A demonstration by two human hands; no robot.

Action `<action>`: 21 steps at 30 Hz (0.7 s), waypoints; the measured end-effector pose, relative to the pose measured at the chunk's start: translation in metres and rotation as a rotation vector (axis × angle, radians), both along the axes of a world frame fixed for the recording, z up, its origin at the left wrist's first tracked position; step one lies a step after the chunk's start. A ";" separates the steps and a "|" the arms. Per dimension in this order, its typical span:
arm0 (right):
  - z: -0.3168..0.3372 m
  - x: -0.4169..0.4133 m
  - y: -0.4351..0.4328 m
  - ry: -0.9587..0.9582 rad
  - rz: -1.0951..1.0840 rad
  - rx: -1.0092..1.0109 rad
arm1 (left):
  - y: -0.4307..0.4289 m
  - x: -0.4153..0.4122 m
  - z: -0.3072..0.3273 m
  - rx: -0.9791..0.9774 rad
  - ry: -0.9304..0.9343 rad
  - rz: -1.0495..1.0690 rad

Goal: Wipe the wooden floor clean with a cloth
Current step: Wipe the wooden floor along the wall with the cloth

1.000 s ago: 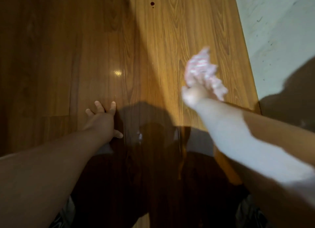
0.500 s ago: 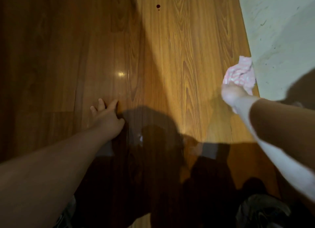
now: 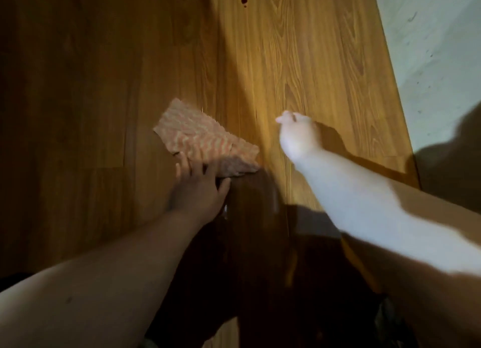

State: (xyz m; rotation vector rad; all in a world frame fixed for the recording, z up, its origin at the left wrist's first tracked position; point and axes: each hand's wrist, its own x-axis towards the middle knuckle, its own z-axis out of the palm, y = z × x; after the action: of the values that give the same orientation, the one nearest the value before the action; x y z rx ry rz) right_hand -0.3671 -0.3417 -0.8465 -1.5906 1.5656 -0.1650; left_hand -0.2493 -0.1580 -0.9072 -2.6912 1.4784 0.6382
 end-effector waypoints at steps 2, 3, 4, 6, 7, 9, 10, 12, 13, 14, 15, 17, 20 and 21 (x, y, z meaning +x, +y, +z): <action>-0.014 -0.023 -0.013 0.156 0.042 -0.081 | -0.014 0.005 -0.004 0.042 -0.024 -0.023; -0.022 -0.031 -0.016 0.214 0.085 -0.113 | -0.023 0.012 -0.006 0.052 -0.004 -0.009; -0.031 -0.037 -0.017 0.268 0.144 -0.133 | -0.032 0.023 -0.007 0.071 0.024 0.005; -0.043 -0.043 -0.012 0.353 0.259 -0.153 | -0.052 0.055 -0.006 0.125 0.039 0.042; -0.048 -0.043 -0.010 0.383 0.301 -0.151 | -0.062 0.073 -0.004 0.156 0.020 0.084; -0.055 -0.038 -0.007 0.424 0.361 -0.102 | -0.082 0.099 0.002 0.252 -0.043 0.198; -0.057 -0.035 -0.009 0.439 0.375 -0.071 | -0.092 0.102 0.006 0.302 -0.077 0.243; -0.059 -0.030 -0.013 0.444 0.365 -0.025 | -0.106 0.089 0.009 0.341 -0.177 0.242; -0.060 -0.032 -0.013 0.422 0.345 -0.021 | -0.109 0.073 0.011 0.304 -0.179 0.166; -0.060 -0.035 -0.012 0.380 0.321 -0.035 | -0.108 0.055 0.011 0.227 -0.155 0.025; -0.060 -0.035 -0.011 0.331 0.295 -0.061 | -0.106 0.037 0.009 0.136 -0.100 -0.141; -0.059 -0.036 -0.008 0.249 0.227 -0.106 | -0.095 -0.002 0.010 0.008 0.023 -0.459; -0.056 -0.032 -0.007 0.236 0.153 -0.140 | -0.088 -0.025 0.009 -0.049 0.110 -0.544; -0.055 -0.031 -0.007 0.249 0.157 -0.141 | -0.084 -0.017 0.007 -0.027 0.058 -0.536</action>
State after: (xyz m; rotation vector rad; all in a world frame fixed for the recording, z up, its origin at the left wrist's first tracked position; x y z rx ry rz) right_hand -0.3986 -0.3491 -0.9017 -1.8960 1.6361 0.0105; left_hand -0.2664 -0.2419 -0.9000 -2.1445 2.1084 0.6582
